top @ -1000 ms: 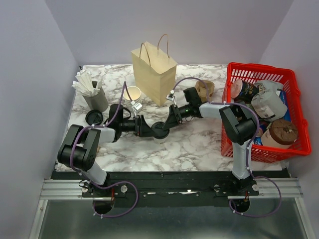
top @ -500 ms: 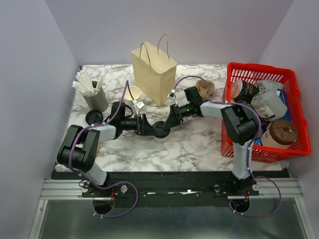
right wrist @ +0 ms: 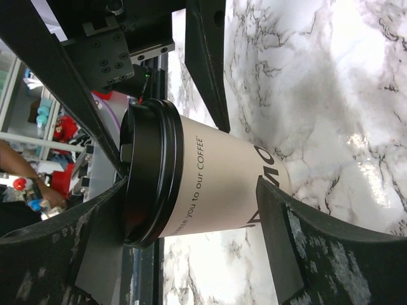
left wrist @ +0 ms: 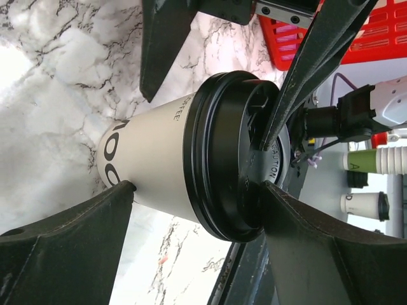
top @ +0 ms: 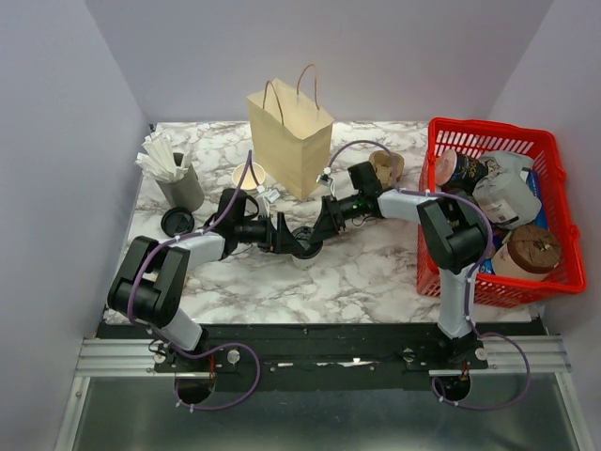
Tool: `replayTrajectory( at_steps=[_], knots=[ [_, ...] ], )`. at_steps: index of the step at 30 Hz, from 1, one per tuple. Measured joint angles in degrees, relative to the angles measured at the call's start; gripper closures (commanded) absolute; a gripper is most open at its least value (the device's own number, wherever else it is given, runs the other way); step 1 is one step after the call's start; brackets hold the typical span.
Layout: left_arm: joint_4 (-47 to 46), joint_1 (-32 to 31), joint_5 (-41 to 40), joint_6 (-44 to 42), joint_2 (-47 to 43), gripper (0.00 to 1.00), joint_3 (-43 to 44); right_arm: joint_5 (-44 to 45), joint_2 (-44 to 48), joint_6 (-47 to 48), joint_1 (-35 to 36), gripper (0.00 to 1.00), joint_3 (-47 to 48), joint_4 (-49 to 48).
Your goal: Pack the takeout coffee
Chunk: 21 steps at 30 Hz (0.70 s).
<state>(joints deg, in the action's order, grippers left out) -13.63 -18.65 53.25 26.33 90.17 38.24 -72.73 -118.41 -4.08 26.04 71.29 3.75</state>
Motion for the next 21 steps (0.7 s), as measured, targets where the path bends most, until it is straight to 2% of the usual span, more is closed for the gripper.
replayTrajectory(
  at_steps=[7, 13, 21],
  knots=[
    [-4.2, 1.1, 0.8, 0.5, 0.0, 0.13, -0.2, 1.4, -0.2, 1.6, 0.6, 0.05, 4.9, 2.3],
    [-11.1, 2.5, 2.6, 5.5, 0.2, 0.12, -1.2, 2.6, -0.2, 1.6, 1.2, 0.03, 7.9, 4.0],
    [-20.2, 3.4, 4.4, 13.5, 0.3, 0.11, -2.3, 6.1, -0.2, 3.7, 0.9, 0.02, 8.0, 11.2]
  ],
)
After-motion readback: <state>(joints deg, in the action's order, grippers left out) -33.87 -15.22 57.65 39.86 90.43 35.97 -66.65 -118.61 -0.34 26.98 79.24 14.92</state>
